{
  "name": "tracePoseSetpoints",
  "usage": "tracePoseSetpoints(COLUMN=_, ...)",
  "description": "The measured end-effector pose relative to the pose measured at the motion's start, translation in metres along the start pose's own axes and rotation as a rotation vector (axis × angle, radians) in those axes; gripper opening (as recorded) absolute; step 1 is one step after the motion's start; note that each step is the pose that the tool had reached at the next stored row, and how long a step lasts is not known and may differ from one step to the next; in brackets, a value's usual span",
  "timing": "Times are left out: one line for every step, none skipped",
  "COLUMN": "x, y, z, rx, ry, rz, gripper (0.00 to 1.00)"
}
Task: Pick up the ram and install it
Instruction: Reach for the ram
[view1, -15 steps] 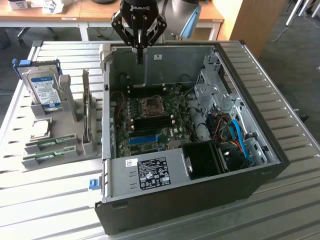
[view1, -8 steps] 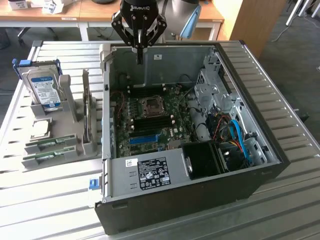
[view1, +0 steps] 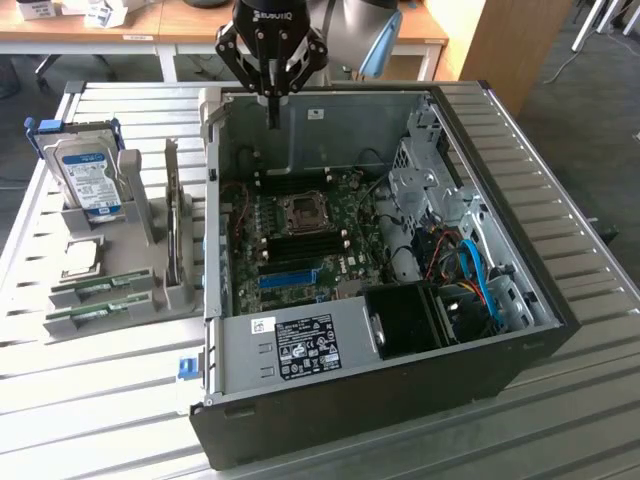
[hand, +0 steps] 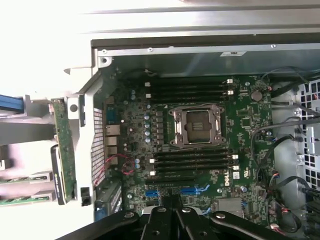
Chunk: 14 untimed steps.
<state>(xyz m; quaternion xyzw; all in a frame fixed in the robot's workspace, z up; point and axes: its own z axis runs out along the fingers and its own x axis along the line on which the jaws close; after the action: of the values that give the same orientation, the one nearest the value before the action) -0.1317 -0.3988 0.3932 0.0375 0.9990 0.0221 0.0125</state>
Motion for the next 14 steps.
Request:
tracePoseSetpoints(x=0.002, y=-0.0001, z=0.0000, rx=0.0000, ry=0.0000, rz=0.000, gripper=0.11)
tracePoseSetpoints(x=0.004, y=-0.0003, z=-0.0001, rx=0.0001, ry=0.0000, rz=0.000, gripper=0.11)
tracePoseSetpoints(x=0.005, y=-0.0004, z=-0.0001, rx=0.0000, ry=0.0000, rz=0.000, gripper=0.11)
tracePoseSetpoints(x=0.007, y=-0.0005, z=-0.0001, rx=0.0000, ry=-0.0001, rz=0.000, gripper=0.11)
tracePoseSetpoints(x=0.008, y=-0.0006, z=-0.0001, rx=0.0000, ry=0.0000, rz=0.000, gripper=0.11)
tracePoseSetpoints(x=0.010, y=-0.0007, z=-0.0001, rx=0.0000, ry=0.0000, rz=0.000, gripper=0.11)
tracePoseSetpoints(x=0.012, y=-0.0009, z=-0.0002, rx=0.0000, ry=0.0000, rz=0.000, gripper=0.11)
tracePoseSetpoints(x=0.014, y=-0.0010, z=-0.0002, rx=0.0000, ry=0.0000, rz=0.000, gripper=0.11)
tracePoseSetpoints(x=0.016, y=-0.0012, z=-0.0002, rx=0.0000, ry=0.0000, rz=0.000, gripper=0.11)
tracePoseSetpoints(x=0.018, y=-0.0014, z=-0.0003, rx=0.0000, ry=0.0000, rz=0.000, gripper=0.11)
tracePoseSetpoints(x=0.020, y=-0.0015, z=-0.0003, rx=0.0000, ry=0.0000, rz=0.000, gripper=0.11)
tracePoseSetpoints(x=0.022, y=-0.0017, z=-0.0003, rx=0.0000, ry=0.0000, rz=0.000, gripper=0.11)
tracePoseSetpoints(x=0.024, y=-0.0019, z=-0.0003, rx=0.0000, ry=0.0000, rz=0.000, gripper=0.11)
tracePoseSetpoints(x=0.026, y=-0.0020, z=-0.0003, rx=0.0000, ry=0.0000, rz=0.000, gripper=0.11)
